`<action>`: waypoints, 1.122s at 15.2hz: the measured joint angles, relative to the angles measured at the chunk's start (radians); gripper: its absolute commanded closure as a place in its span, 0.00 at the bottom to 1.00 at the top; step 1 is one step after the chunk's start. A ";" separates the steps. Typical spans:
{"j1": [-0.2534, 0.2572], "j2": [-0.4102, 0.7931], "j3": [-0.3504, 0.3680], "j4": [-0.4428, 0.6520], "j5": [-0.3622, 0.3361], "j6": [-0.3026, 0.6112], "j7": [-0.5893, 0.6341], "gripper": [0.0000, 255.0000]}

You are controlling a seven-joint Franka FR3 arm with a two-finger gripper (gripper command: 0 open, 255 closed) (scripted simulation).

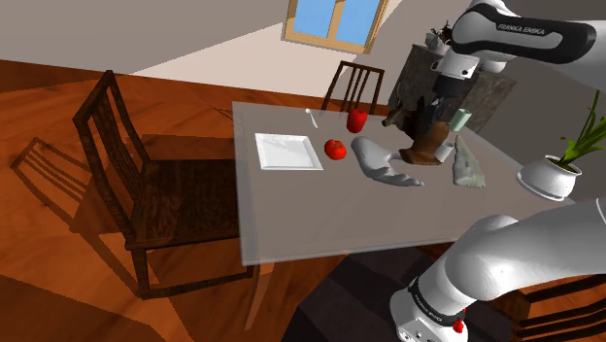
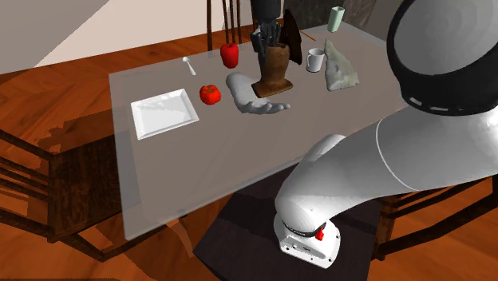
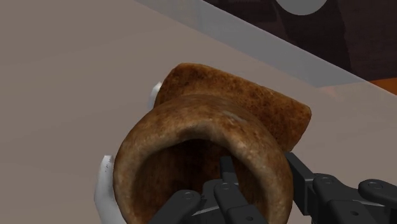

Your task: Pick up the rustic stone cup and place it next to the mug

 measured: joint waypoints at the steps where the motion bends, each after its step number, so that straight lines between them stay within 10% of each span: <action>1: -0.005 0.020 -0.025 0.018 -0.006 0.005 -0.031 1.00; 10: -0.036 0.273 -0.238 0.229 0.035 0.048 -0.306 1.00; 17: -0.135 0.578 -0.377 0.469 0.208 0.045 -0.573 1.00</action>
